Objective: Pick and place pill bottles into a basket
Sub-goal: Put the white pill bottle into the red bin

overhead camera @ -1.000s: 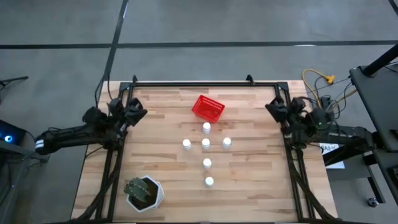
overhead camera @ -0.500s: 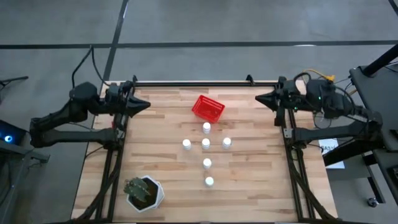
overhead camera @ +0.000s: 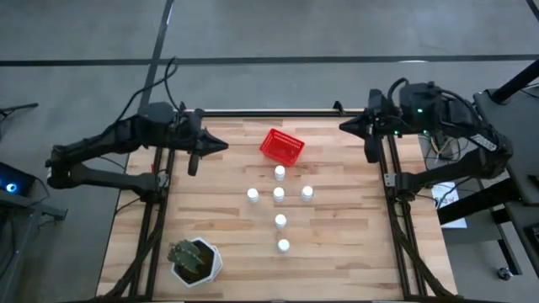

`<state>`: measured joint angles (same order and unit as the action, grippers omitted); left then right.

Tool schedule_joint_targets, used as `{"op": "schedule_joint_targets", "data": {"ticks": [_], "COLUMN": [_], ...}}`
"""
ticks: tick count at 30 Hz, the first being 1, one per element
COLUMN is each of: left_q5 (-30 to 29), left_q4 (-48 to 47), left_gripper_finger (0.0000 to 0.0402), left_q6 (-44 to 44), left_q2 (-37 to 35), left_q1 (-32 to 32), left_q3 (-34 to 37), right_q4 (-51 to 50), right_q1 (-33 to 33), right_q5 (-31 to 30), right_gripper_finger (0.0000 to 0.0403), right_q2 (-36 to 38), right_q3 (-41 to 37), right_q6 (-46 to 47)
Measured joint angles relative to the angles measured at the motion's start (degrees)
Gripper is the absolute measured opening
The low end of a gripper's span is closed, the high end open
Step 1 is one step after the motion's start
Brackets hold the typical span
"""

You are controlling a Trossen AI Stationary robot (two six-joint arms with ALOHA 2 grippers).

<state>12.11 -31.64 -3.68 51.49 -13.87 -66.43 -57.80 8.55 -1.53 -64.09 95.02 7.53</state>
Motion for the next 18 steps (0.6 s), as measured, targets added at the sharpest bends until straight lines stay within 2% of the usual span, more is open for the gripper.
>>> {"op": "schedule_joint_targets", "data": {"ticks": [5, 11, 18], "left_q5": [0.0, 0.0, 0.0], "left_q4": [-5.2, -8.1, -8.4], "left_gripper_finger": [0.0037, 0.0123, 0.0211], "left_q6": [0.0, 0.0, -0.4], "left_q2": [3.0, 4.4, 5.7], "left_q1": [0.0, 0.0, 0.0], "left_q3": [-4.1, -8.3, -8.8], "right_q4": [-7.2, -9.5, -14.2], "right_q1": [0.0, 0.0, 0.2], "right_q5": [0.5, 0.1, 0.0], "right_gripper_finger": [0.0062, 0.0147, 0.0229], "right_q2": [-5.8, -11.1, -17.3], "right_q3": [5.8, 10.2, 14.8], "right_q6": [-0.8, -2.0, -1.7]}}
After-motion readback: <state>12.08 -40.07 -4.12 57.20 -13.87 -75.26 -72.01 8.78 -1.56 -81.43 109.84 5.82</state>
